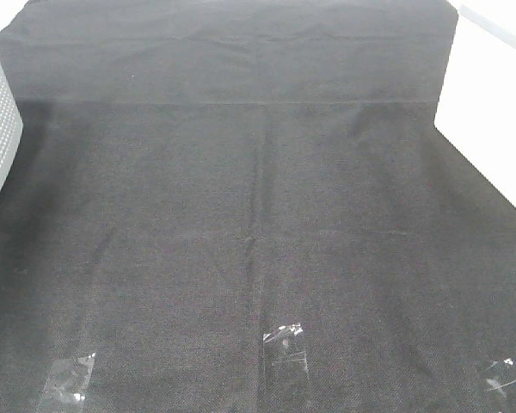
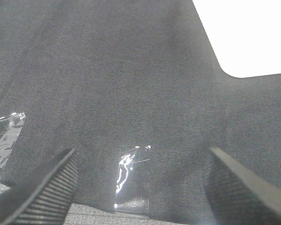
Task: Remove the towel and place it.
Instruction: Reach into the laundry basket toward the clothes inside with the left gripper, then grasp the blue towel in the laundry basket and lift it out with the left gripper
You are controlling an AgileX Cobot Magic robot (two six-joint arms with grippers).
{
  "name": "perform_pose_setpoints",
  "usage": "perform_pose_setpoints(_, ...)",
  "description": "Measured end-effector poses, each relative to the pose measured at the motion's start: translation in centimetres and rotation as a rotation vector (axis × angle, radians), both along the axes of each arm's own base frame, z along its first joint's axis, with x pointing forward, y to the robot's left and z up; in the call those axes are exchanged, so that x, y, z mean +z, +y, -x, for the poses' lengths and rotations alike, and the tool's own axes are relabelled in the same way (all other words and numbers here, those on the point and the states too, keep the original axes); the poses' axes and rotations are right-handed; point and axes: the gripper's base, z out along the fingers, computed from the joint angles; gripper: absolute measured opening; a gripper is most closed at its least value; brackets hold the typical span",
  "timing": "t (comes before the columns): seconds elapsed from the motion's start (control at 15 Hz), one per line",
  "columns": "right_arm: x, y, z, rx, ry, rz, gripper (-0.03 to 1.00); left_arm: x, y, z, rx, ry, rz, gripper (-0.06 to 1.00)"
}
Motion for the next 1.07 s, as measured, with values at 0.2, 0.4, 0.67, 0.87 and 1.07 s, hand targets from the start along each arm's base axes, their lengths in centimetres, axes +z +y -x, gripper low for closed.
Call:
perform_pose_setpoints(0.2, 0.0, 0.0, 0.0, 0.0, 0.0, 0.0, 0.72, -3.8, 5.0, -1.1, 0.092, 0.069, 0.035, 0.98)
perform_pose_setpoints(0.4, 0.0, 0.0, 0.0, 0.0, 0.0, 0.0, 0.72, -7.5, 7.7, -2.4, 0.063, 0.118, 0.051, 0.98)
perform_pose_setpoints(0.67, 0.0, 0.0, 0.0, 0.0, 0.0, 0.0, 0.72, -11.8, 9.1, -6.6, -0.03, 0.09, 0.024, 0.98)
perform_pose_setpoints(0.87, 0.0, 0.0, 0.0, 0.0, 0.0, 0.0, 0.72, -14.8, 9.4, -7.7, -0.035, 0.159, 0.061, 0.96)
perform_pose_setpoints(1.07, 0.0, 0.0, 0.0, 0.0, 0.0, 0.0, 0.72, -16.1, 9.1, -7.6, -0.052, 0.228, 0.108, 0.92)
